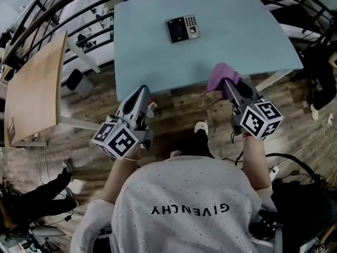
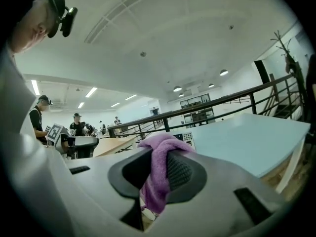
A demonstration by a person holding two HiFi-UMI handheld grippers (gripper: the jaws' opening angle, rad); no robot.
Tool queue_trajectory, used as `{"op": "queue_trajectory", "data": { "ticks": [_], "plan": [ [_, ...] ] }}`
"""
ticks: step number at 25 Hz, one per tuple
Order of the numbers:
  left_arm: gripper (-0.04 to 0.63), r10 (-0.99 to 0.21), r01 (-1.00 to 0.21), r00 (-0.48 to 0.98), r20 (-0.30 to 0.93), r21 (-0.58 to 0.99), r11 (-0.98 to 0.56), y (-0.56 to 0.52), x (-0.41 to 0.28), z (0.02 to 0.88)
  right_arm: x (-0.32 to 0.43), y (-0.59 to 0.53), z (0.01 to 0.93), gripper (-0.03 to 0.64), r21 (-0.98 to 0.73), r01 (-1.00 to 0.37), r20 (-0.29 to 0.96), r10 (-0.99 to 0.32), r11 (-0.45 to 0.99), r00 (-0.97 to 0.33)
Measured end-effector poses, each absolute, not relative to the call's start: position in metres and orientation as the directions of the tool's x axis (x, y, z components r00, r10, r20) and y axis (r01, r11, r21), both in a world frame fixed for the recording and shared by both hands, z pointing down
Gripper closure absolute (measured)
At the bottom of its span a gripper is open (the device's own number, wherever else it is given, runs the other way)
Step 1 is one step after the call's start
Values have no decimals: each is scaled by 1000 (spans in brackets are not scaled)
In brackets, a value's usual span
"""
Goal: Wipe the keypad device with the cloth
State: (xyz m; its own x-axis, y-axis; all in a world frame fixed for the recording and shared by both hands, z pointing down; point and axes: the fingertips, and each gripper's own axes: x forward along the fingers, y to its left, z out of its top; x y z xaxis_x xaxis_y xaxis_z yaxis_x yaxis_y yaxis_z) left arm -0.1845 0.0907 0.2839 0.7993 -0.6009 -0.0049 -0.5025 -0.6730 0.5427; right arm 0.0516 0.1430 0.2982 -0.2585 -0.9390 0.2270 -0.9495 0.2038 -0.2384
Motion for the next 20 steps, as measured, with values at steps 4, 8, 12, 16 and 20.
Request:
{"op": "queue_trajectory", "data": {
  "ticks": [4, 8, 12, 16, 20],
  "plan": [
    [595, -575, -474, 818, -7, 557, -682, 108, -190, 276, 35, 161, 289, 548, -206, -959, 252, -937, 193, -242],
    [595, -568, -465, 823, -13, 560, -686, 104, -175, 262, 47, 153, 274, 549, -188, -963, 262, -935, 192, -238],
    [595, -587, -476, 810, -13, 571, -669, 76, -156, 264, 68, 122, 275, 548, -162, -964, 283, -927, 209, -248],
    [595, -579, -473, 815, 1, 579, -664, 71, -140, 267, 85, 117, 279, 549, -179, -965, 300, -924, 191, -238],
    [595, -566, -460, 824, 2, 583, -669, 86, -136, 261, 88, 134, 275, 548, -173, -969, 312, -923, 178, -225]
  ]
}}
